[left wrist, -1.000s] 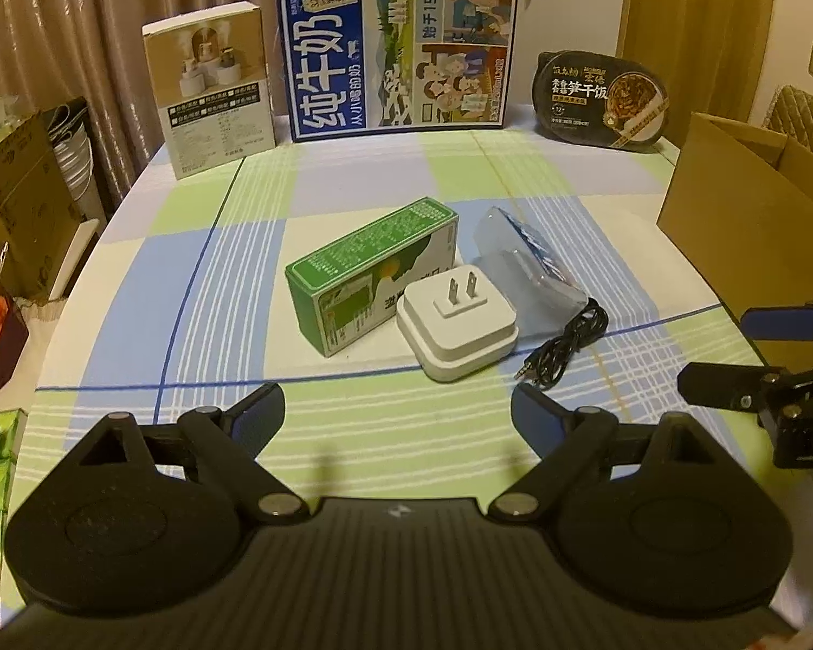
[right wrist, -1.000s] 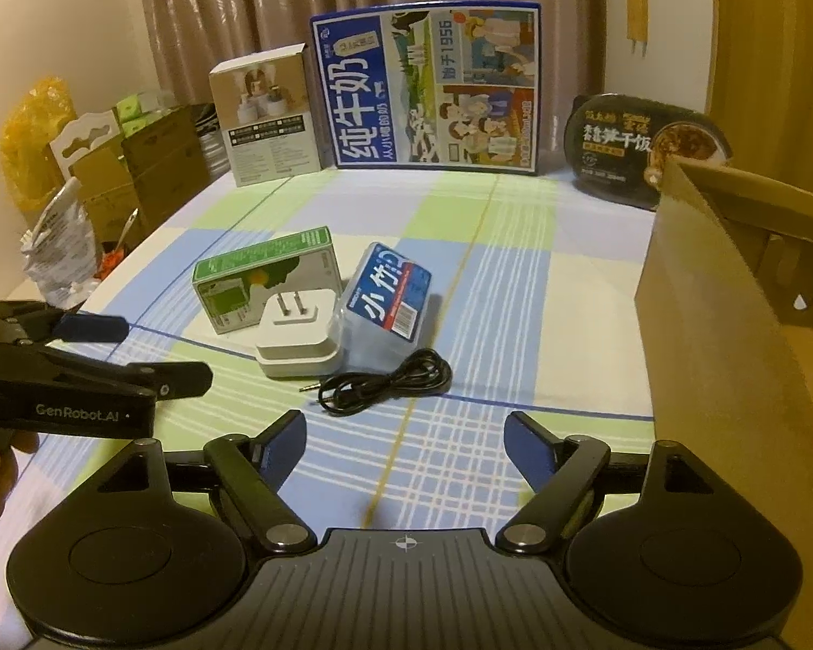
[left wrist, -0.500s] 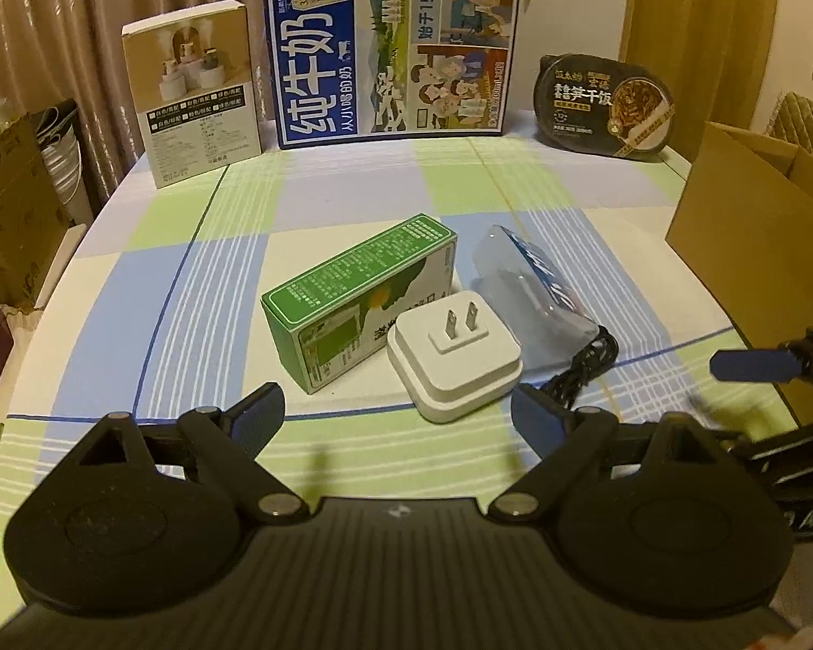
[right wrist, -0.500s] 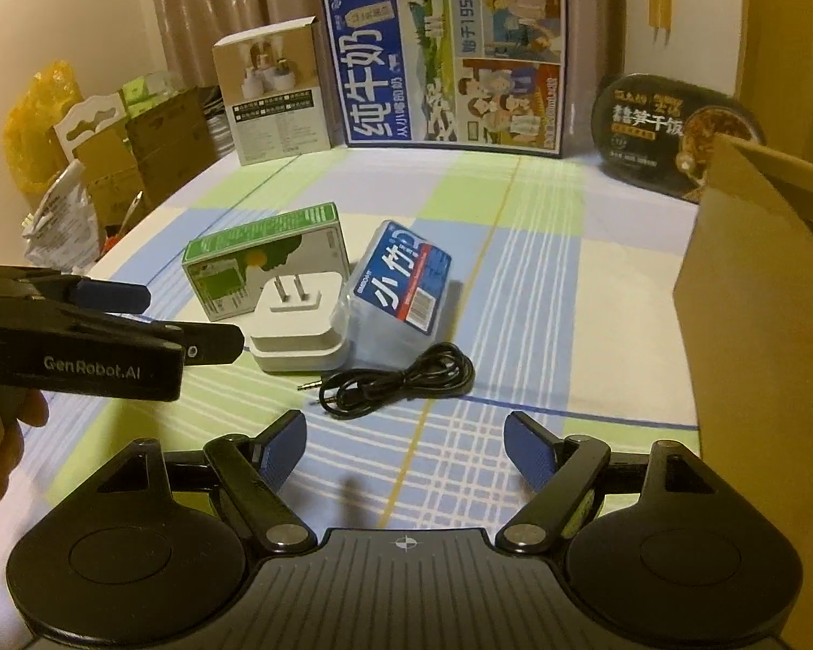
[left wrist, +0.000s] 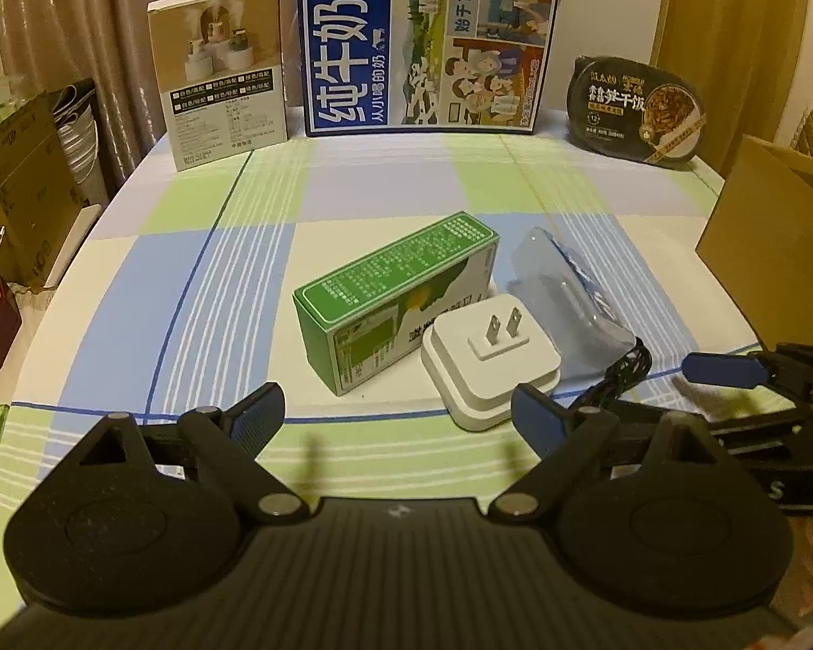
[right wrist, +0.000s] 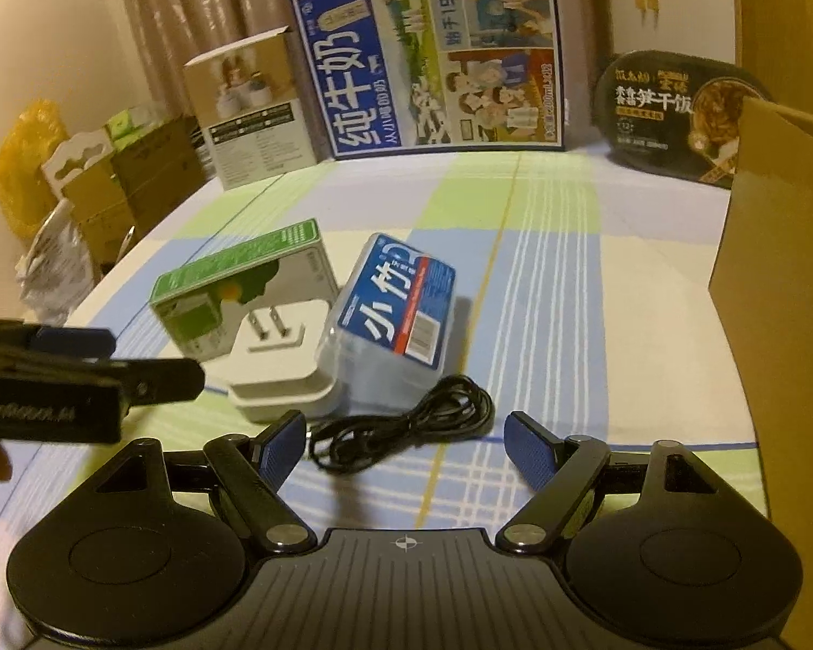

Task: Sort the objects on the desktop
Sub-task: 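Move the right gripper to the black cable while the left gripper approaches the white plug adapter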

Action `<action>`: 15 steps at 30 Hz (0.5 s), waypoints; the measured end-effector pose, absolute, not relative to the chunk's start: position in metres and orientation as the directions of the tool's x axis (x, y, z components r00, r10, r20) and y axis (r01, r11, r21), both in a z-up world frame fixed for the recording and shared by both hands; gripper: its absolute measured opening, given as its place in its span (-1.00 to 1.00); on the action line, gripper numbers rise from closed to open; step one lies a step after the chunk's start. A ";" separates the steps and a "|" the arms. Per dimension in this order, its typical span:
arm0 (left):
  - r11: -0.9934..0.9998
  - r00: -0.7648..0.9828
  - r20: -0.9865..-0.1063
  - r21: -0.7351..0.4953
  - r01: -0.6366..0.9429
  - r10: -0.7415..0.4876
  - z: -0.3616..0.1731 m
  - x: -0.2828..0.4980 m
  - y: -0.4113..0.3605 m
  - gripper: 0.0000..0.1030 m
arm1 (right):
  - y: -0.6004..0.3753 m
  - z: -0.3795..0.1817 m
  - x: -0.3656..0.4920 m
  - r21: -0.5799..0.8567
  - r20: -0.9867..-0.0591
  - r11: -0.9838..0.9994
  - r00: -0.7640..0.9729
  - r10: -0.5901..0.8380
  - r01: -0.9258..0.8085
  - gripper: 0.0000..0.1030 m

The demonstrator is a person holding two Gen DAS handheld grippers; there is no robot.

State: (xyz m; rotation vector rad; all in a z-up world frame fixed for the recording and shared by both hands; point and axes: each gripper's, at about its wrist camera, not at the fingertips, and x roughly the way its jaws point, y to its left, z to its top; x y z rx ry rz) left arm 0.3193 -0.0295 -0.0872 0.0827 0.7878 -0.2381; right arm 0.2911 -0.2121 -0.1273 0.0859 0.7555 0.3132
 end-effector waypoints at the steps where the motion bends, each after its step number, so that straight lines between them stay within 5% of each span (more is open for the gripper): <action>1: 0.971 0.680 -0.710 -0.017 0.239 -0.180 -0.087 0.320 -0.029 0.71 | -0.211 -0.129 0.293 0.188 -0.660 0.952 0.686 0.306 -0.243 0.51; 15: 0.982 0.666 -0.727 -0.065 0.177 -0.168 -0.092 0.327 -0.020 0.71 | -0.193 -0.142 0.304 0.159 -0.672 0.962 0.689 0.271 -0.223 0.65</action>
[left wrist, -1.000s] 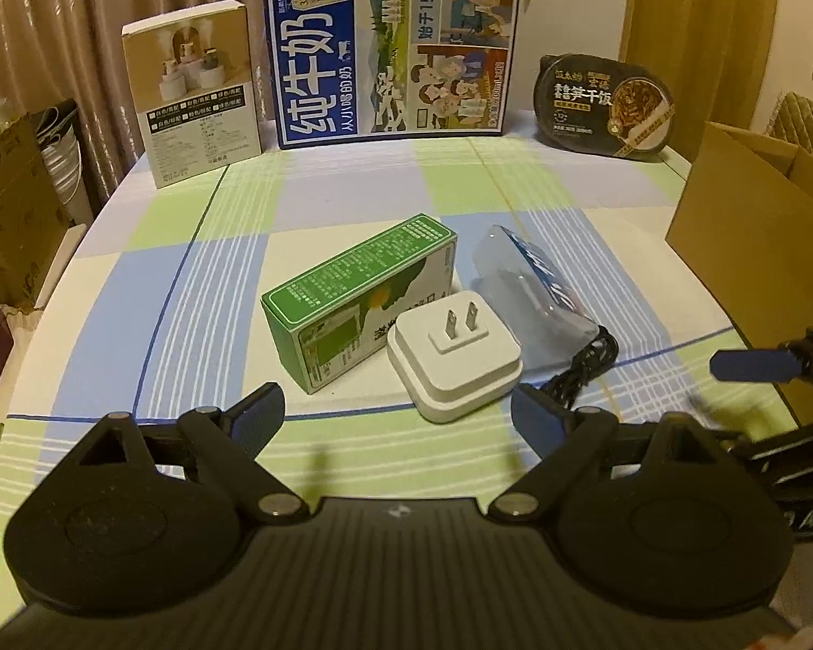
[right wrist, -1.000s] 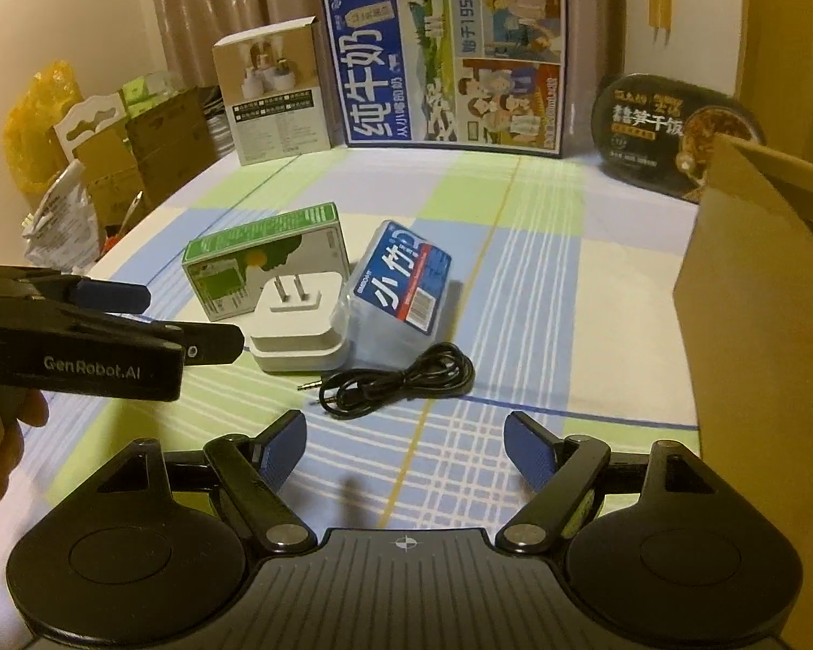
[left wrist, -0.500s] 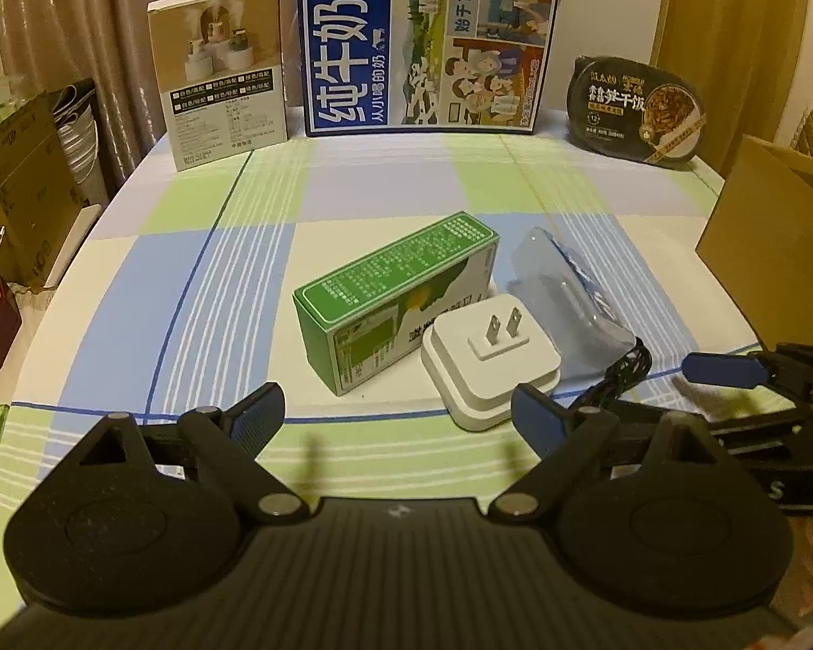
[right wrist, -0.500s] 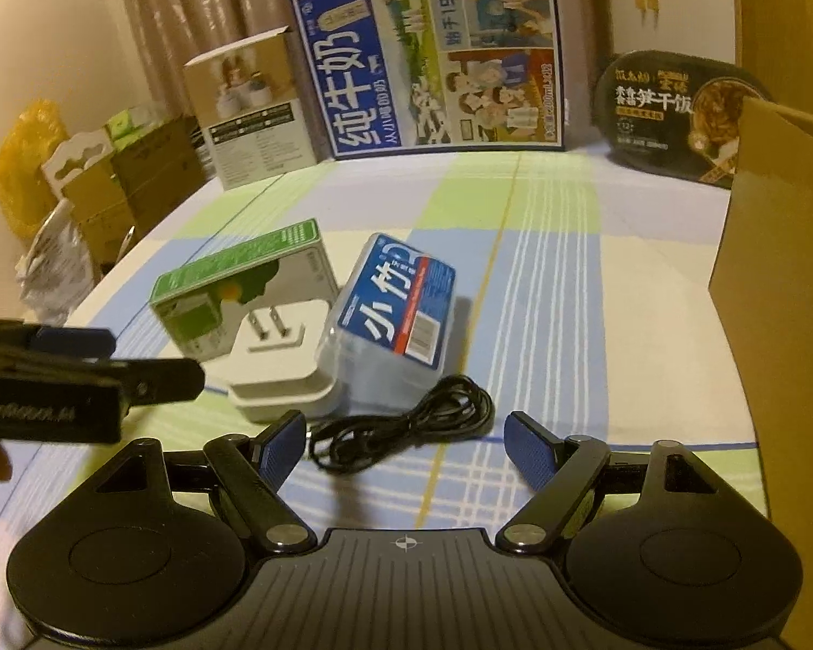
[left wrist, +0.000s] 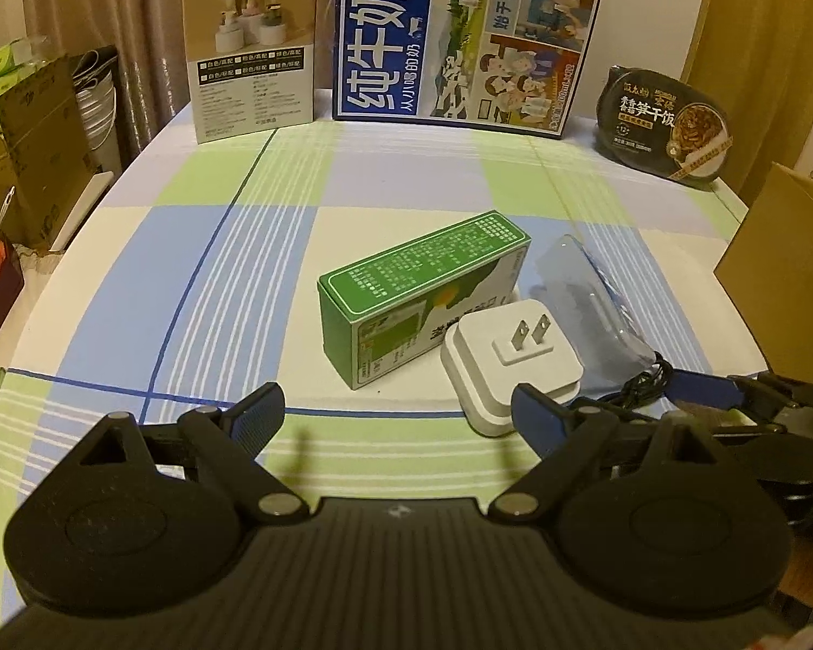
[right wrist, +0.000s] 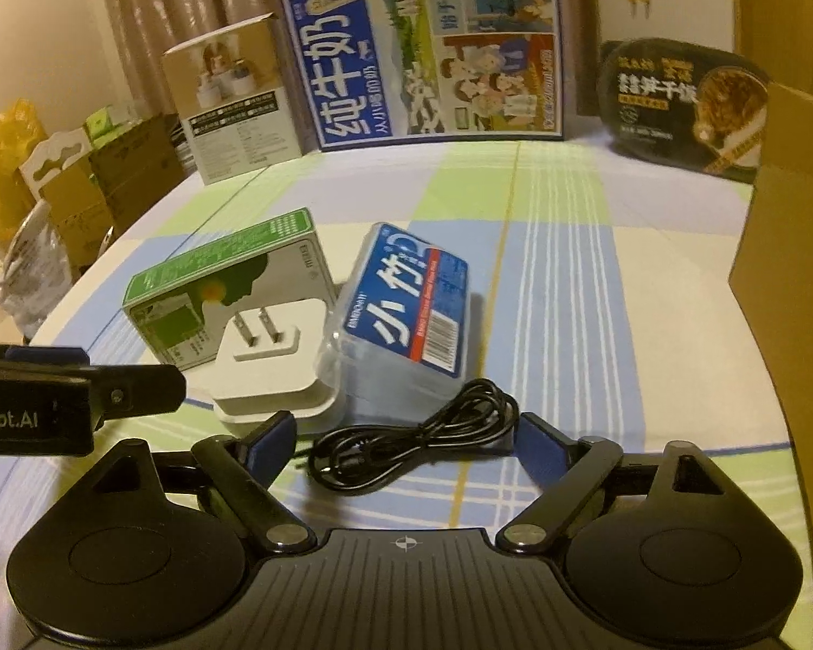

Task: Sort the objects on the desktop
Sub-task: 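Move the right gripper to the black cable while the left gripper approaches the white plug adapter, then close the right gripper on the black cable while the left gripper grasps the white plug adapter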

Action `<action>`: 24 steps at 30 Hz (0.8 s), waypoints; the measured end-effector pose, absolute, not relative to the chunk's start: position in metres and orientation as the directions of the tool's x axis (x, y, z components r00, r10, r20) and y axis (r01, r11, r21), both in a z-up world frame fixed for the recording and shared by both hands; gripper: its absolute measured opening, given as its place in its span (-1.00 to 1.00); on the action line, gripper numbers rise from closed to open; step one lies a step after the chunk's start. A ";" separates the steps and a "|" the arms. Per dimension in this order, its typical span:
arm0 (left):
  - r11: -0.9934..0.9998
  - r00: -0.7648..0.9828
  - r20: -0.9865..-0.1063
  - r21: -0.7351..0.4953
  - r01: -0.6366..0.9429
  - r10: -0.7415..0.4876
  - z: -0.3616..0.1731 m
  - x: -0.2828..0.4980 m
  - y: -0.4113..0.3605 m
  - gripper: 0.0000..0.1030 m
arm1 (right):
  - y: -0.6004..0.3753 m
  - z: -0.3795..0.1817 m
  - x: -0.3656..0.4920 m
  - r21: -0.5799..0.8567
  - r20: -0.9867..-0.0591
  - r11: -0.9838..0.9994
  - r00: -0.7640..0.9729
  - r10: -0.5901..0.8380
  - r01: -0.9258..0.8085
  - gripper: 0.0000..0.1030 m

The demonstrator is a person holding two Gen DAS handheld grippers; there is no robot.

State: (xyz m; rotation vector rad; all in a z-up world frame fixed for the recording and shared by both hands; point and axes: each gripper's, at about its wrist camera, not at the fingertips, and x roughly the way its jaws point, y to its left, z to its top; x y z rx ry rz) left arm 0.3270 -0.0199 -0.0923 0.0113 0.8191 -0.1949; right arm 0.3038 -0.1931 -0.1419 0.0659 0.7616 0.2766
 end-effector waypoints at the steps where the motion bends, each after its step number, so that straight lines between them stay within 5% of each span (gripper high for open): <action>1: 0.982 0.666 -0.727 -0.064 0.175 -0.166 -0.092 0.327 -0.020 0.71 | -0.191 -0.142 0.304 0.141 -0.676 0.961 0.686 0.269 -0.238 0.64; 6: 0.984 0.665 -0.729 -0.067 0.167 -0.162 -0.094 0.328 -0.019 0.71 | -0.193 -0.143 0.301 0.080 -0.695 0.960 0.675 0.247 -0.268 0.33; 8: 0.984 0.662 -0.732 -0.067 0.165 -0.161 -0.095 0.328 -0.019 0.71 | -0.197 -0.142 0.302 0.069 -0.707 0.961 0.667 0.236 -0.267 -0.05; 11: 0.983 0.657 -0.735 -0.071 0.168 -0.165 -0.097 0.329 -0.021 0.71 | -0.208 -0.136 0.303 0.062 -0.732 0.968 0.649 0.209 -0.242 -0.35; 16: 0.979 0.654 -0.734 -0.076 0.189 -0.183 -0.098 0.329 -0.029 0.71 | -0.223 -0.130 0.299 0.078 -0.744 0.970 0.634 0.212 -0.232 -0.51; 19: 0.976 0.655 -0.729 -0.088 0.199 -0.199 -0.098 0.330 -0.034 0.71 | -0.228 -0.126 0.295 0.081 -0.746 0.968 0.631 0.215 -0.236 -0.83; 24: 0.971 0.654 -0.725 -0.088 0.223 -0.217 -0.099 0.332 -0.046 0.71 | -0.234 -0.115 0.283 0.054 -0.732 0.978 0.659 0.175 -0.200 -0.84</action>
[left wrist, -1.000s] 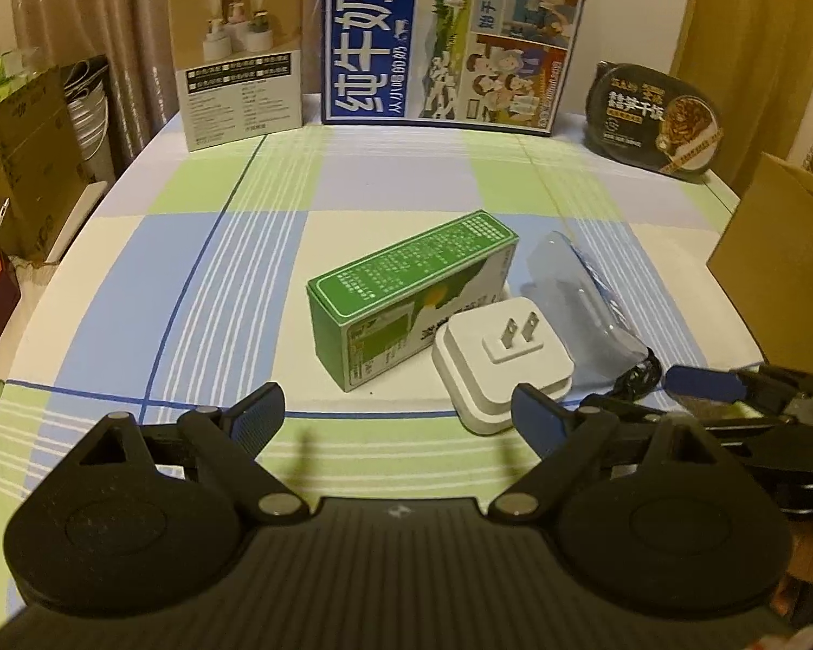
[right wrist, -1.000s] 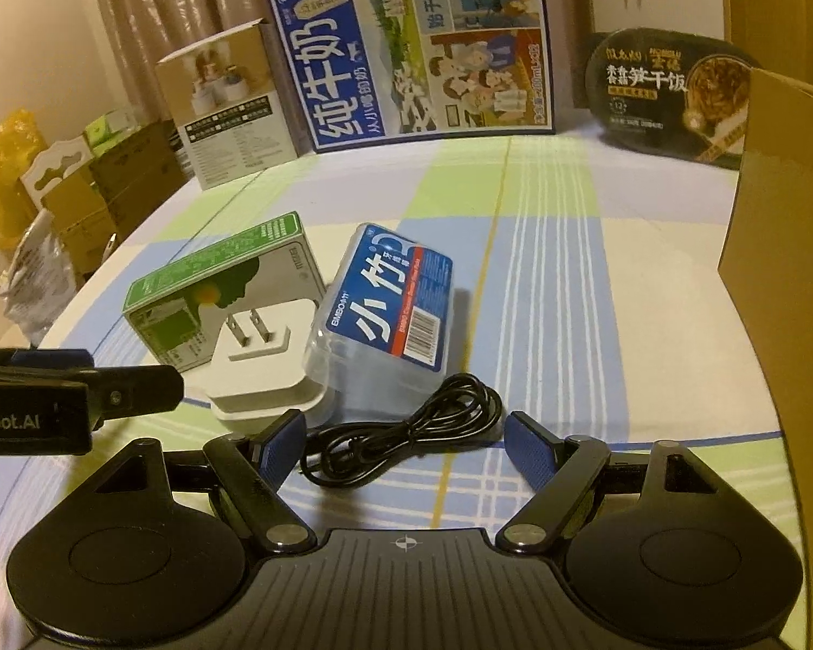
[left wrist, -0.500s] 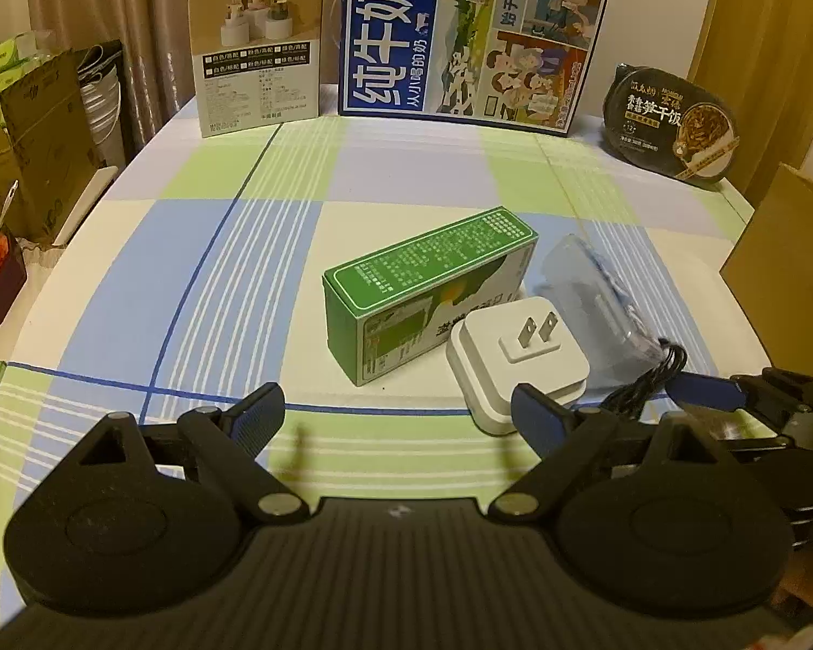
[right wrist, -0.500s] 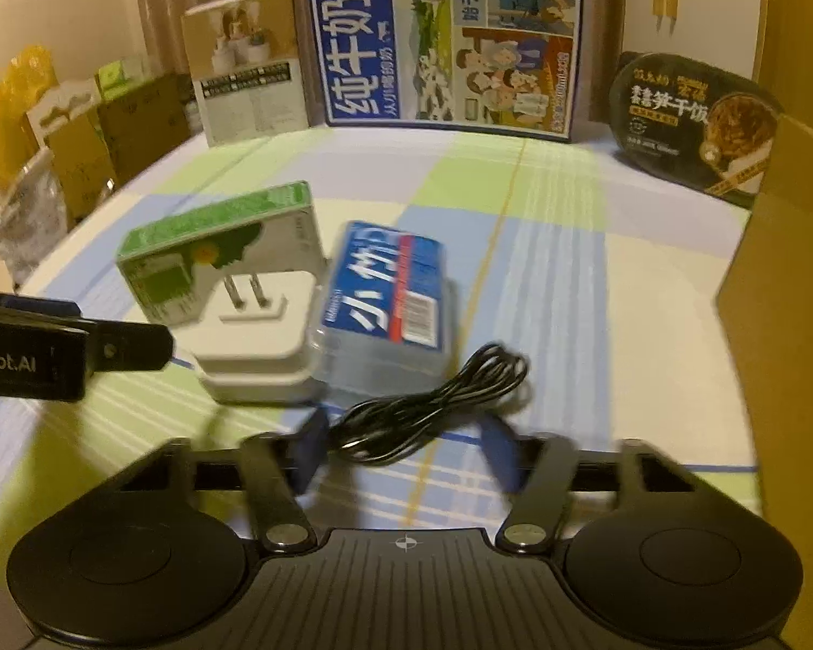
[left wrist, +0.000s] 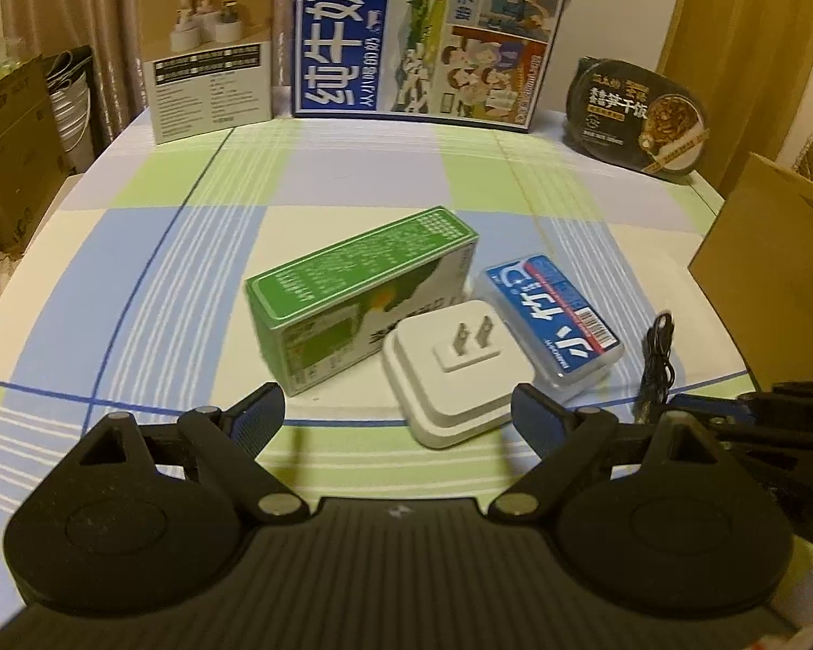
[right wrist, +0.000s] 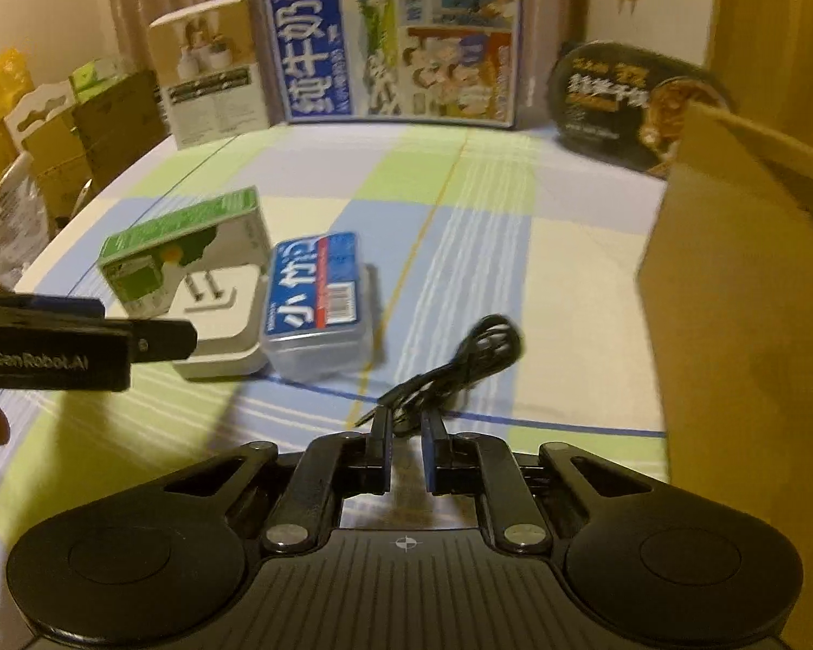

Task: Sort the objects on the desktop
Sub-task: 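Close the right gripper on the black cable while the left gripper grasps the white plug adapter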

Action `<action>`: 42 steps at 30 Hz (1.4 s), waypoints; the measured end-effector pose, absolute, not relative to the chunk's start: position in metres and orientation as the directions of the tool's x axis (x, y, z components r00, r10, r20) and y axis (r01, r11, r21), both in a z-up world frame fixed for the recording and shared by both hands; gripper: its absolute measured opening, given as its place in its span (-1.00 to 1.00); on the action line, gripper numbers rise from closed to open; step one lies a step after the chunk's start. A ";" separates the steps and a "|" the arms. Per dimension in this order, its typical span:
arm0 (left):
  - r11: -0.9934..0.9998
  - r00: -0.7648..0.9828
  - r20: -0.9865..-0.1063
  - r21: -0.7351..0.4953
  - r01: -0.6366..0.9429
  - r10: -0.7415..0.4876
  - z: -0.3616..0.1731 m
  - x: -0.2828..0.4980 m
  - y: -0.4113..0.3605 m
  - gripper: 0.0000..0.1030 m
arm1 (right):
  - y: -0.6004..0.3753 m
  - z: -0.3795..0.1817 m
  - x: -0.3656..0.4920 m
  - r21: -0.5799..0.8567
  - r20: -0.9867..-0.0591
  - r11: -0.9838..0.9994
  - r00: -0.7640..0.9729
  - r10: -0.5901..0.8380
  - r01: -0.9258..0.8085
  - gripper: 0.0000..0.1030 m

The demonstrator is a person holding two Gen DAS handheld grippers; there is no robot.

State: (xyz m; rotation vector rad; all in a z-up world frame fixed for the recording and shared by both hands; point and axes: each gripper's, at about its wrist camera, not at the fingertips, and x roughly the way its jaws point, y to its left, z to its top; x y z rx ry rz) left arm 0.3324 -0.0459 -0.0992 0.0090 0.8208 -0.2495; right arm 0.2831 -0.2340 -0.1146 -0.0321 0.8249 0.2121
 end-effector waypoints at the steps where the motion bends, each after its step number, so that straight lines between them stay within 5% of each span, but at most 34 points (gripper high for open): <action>1: 0.970 0.654 -0.725 -0.087 0.226 -0.217 -0.100 0.333 -0.048 0.71 | -0.235 -0.113 0.282 0.050 -0.722 0.980 0.671 0.169 -0.193 -0.81; 3: 0.970 0.653 -0.725 -0.089 0.226 -0.219 -0.101 0.334 -0.050 0.71 | -0.238 -0.113 0.282 0.054 -0.706 0.980 0.687 0.171 -0.189 -0.49; 5: 0.970 0.653 -0.725 -0.092 0.225 -0.219 -0.102 0.335 -0.052 0.71 | -0.242 -0.116 0.286 0.093 -0.697 0.981 0.693 0.186 -0.170 0.20; 6: 0.970 0.653 -0.725 -0.090 0.226 -0.219 -0.102 0.335 -0.053 0.71 | -0.245 -0.118 0.288 0.114 -0.696 0.982 0.694 0.187 -0.150 0.22; 18: 0.969 0.658 -0.720 -0.086 0.231 -0.221 -0.105 0.337 -0.054 0.71 | -0.238 -0.136 0.308 0.087 -0.683 0.978 0.704 0.196 -0.187 0.18; 22: 0.962 0.666 -0.707 -0.075 0.262 -0.237 -0.106 0.336 -0.062 0.71 | -0.234 -0.135 0.307 0.056 -0.698 0.975 0.689 0.193 -0.217 -0.68; 23: 0.960 0.669 -0.703 -0.074 0.269 -0.241 -0.106 0.336 -0.064 0.71 | -0.235 -0.134 0.307 0.054 -0.704 0.976 0.685 0.188 -0.212 -0.75; 35: 0.972 0.692 -0.693 -0.059 0.227 -0.204 -0.117 0.346 -0.075 0.68 | -0.244 -0.123 0.307 0.077 -0.706 0.975 0.679 0.200 -0.208 -0.77; 42: 0.968 0.679 -0.698 -0.084 0.237 -0.227 -0.117 0.346 -0.078 0.22 | -0.251 -0.124 0.307 0.089 -0.711 0.975 0.673 0.206 -0.204 -0.77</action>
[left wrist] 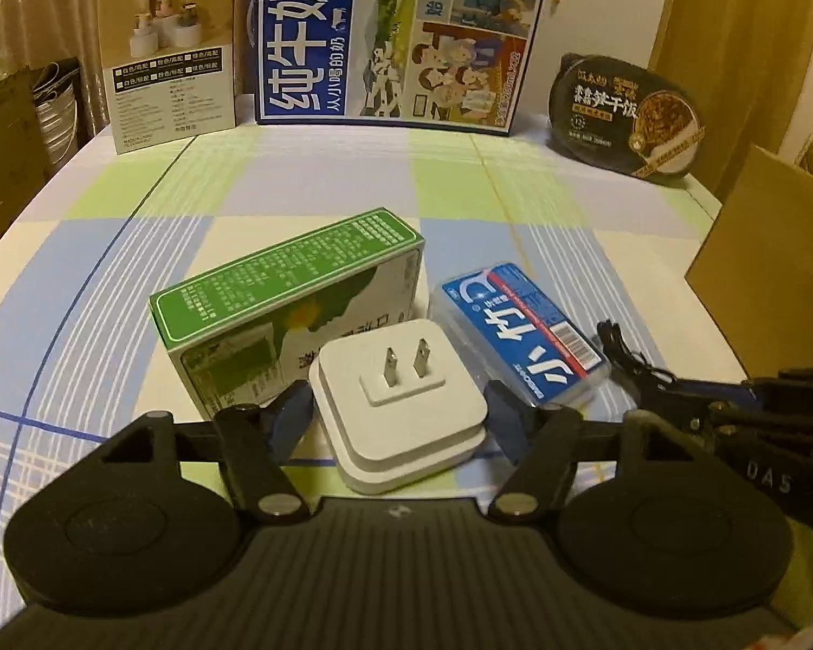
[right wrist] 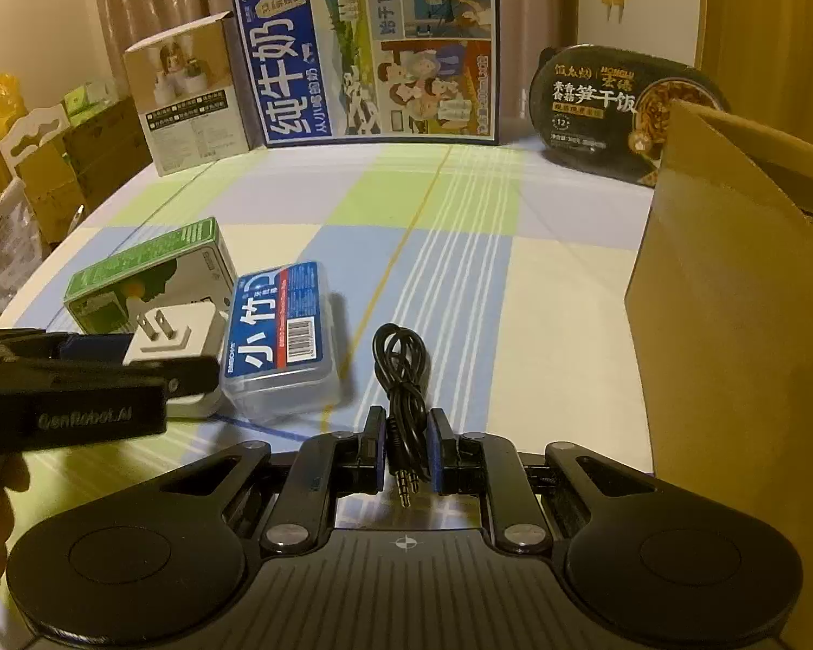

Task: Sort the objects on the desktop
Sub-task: 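Close the right gripper on the black cable while the left gripper grasps the white plug adapter, then lift the plug adapter and cable with both grippers off the table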

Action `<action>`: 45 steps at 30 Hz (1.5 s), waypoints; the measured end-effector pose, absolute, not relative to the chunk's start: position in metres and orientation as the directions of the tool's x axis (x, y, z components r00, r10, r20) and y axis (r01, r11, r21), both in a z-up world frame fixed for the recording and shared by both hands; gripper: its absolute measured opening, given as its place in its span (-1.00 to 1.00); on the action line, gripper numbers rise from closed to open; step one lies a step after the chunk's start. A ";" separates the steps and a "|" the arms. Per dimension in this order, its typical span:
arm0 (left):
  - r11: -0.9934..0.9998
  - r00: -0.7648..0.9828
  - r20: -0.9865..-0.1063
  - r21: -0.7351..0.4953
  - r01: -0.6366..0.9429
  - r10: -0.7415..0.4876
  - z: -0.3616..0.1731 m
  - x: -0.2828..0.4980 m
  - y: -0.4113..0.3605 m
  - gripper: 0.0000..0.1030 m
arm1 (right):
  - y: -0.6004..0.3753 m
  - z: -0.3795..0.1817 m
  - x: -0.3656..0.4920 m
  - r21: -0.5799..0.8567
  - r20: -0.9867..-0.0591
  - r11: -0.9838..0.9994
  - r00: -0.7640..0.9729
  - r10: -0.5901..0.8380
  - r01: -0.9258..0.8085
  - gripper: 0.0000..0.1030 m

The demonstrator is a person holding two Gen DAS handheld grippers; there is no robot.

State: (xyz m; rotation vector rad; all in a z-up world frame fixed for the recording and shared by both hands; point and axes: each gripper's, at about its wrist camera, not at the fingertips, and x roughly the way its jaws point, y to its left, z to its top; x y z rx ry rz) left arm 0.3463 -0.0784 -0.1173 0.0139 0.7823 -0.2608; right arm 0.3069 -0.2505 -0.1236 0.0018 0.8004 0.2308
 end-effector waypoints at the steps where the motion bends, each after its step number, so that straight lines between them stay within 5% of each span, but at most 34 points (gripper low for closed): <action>1: 0.966 0.678 -0.699 -0.076 0.248 -0.229 -0.116 0.345 -0.079 0.17 | -0.251 -0.123 0.306 0.091 -0.710 0.974 0.672 0.209 -0.207 -0.77; 9: 0.921 0.632 -0.725 -0.008 0.391 -0.274 -0.111 0.316 -0.077 -0.04 | -0.248 -0.107 0.289 0.136 -0.709 0.962 0.655 0.262 -0.237 -0.77; 23: 0.883 0.566 -0.762 -0.015 0.470 -0.315 -0.105 0.232 -0.076 -0.03 | -0.243 -0.104 0.180 0.122 -0.744 0.957 0.614 0.264 -0.263 -0.76; 25: 0.878 0.574 -0.763 0.018 0.479 -0.298 -0.105 0.221 -0.080 0.15 | -0.241 -0.107 0.168 0.097 -0.736 0.957 0.628 0.253 -0.272 -0.75; 27: 0.872 0.587 -0.754 0.038 0.489 -0.296 -0.102 0.211 -0.081 0.35 | -0.239 -0.109 0.165 0.067 -0.733 0.957 0.636 0.239 -0.282 -0.52; 29: 0.861 0.595 -0.742 0.047 0.507 -0.310 -0.101 0.207 -0.082 0.42 | -0.240 -0.113 0.166 0.052 -0.738 0.957 0.635 0.229 -0.285 0.04; 39: 0.865 0.602 -0.740 0.056 0.499 -0.299 -0.115 0.232 -0.089 0.45 | -0.235 -0.127 0.174 0.050 -0.750 0.938 0.607 0.261 -0.342 0.03; 45: 0.879 0.557 -0.781 0.022 0.476 -0.282 -0.124 0.251 -0.088 0.43 | -0.228 -0.131 0.178 0.035 -0.739 0.927 0.615 0.275 -0.373 -0.22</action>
